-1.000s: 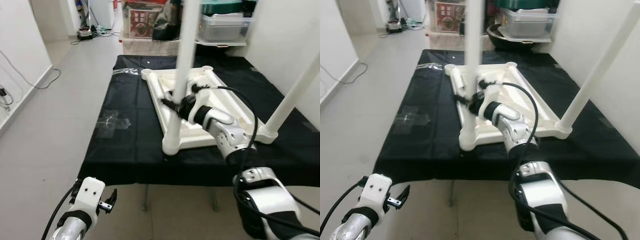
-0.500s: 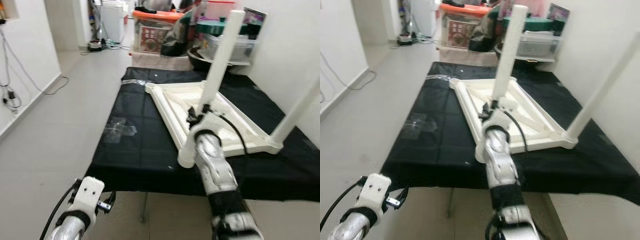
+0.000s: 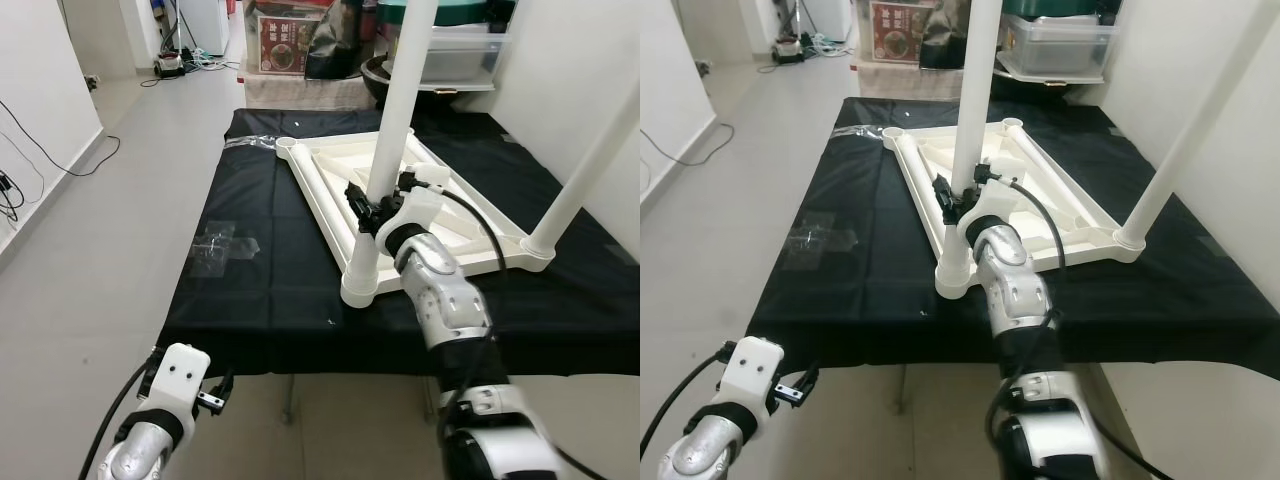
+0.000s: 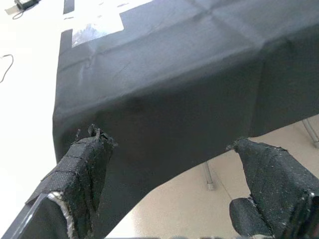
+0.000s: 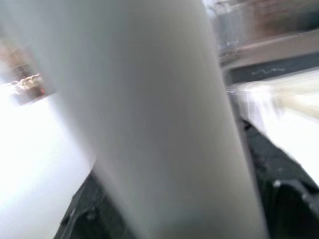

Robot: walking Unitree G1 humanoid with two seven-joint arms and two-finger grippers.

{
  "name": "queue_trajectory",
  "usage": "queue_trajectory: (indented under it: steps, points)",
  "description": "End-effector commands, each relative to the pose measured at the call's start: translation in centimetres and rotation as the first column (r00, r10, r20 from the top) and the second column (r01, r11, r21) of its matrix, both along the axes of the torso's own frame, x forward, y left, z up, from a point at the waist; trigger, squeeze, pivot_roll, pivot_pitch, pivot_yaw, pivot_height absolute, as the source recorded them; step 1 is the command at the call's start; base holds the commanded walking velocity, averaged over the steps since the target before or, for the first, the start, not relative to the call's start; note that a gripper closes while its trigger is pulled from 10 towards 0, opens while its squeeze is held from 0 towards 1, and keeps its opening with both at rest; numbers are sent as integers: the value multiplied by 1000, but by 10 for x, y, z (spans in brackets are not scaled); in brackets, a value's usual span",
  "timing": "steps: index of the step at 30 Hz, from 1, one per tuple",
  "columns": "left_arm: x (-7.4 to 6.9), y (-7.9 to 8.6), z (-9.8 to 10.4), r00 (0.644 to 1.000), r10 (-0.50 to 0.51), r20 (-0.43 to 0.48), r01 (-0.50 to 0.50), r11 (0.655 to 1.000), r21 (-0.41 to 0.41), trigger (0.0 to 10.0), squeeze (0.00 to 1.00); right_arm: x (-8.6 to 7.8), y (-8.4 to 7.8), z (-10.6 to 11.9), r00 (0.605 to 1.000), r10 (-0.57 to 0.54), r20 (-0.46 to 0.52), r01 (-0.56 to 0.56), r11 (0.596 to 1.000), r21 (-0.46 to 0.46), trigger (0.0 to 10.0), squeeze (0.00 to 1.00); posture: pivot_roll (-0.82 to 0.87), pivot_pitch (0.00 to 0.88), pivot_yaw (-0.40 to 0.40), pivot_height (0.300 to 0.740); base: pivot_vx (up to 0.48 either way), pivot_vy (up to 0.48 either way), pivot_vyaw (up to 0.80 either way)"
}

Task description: Building children table

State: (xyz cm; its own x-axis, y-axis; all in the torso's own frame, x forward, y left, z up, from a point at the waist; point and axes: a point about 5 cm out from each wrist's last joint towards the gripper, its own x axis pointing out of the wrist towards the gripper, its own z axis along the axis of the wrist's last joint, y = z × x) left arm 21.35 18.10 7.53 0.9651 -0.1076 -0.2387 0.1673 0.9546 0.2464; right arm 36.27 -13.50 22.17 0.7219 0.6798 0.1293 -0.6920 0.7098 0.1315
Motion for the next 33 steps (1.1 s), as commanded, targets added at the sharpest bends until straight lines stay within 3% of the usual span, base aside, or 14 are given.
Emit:
queue_trajectory:
  steps: [1,5,6,8,16,17,19,20,24,29,30,31,32,33]
  points:
    - [0,-3,-4,1000,-8,-13,8,1000,-2,10000,0,-16,24,2,937,349,20,-349,937,8,10000,0,119,0,-59,740,0,0,0]
    - [1,-4,-3,1000,-10,-11,10,1000,-3,10000,0,-23,28,-9,889,458,-6,-458,888,-34,10000,0,126,0,-64,740,0,0,0]
    - [2,-4,-3,1000,-9,-9,9,1000,-3,10000,0,-19,36,-19,900,435,-17,-435,898,-60,3098,0,136,0,-70,740,0,0,0]
    - [1,-4,-2,1000,-7,-8,7,1000,-3,10000,0,-14,44,-22,923,385,-1,-384,921,-72,0,0,143,0,-74,740,0,0,0]
    - [-2,0,-3,1000,5,-12,-5,1000,1,10000,0,20,30,-28,987,-160,-29,156,983,-99,0,0,136,0,-76,740,0,0,0]
    - [-3,-1,-4,1000,5,-13,-5,1000,1,10000,0,27,8,-37,888,-455,-68,443,886,-141,0,0,132,0,-73,740,0,0,0]
    - [-3,-1,-4,1000,5,-13,-5,1000,1,10000,0,27,8,-37,888,-455,-68,443,886,-141,0,0,132,0,-73,740,0,0,0]
    - [-3,-2,-4,1000,4,-14,-4,1000,-1,10000,0,26,-11,-45,758,-645,-100,626,762,-169,0,0,128,0,-73,740,0,0,0]
    - [-2,-6,-5,1000,-1,-14,1,1000,-6,10000,0,4,-29,-64,568,-814,-118,787,580,-211,0,0,124,0,-70,740,0,0,0]
    - [-2,-6,-5,1000,-1,-15,1,1000,-9,10000,0,-20,-15,-71,592,-793,-143,766,609,-205,0,0,124,0,-69,740,0,0,0]
    - [-1,-6,-5,1000,-2,-15,2,1000,-9,10000,0,-25,-3,-71,637,-759,-135,735,650,-190,3725,0,116,0,-59,740,0,0,0]
    - [-1,-6,-5,1000,-2,-15,2,1000,-9,10000,0,-25,-3,-71,637,-759,-135,735,650,-190,3725,0,116,0,-59,740,0,0,0]
    - [-1,-6,-5,1000,-5,-15,5,1000,-8,10000,0,-25,11,-67,712,-688,-141,673,726,-143,10000,0,115,0,-59,740,0,0,0]
    - [-1,-6,-5,1000,-5,-15,5,1000,-8,10000,0,-25,11,-67,712,-688,-141,673,726,-143,10000,0,115,0,-59,740,0,0,0]
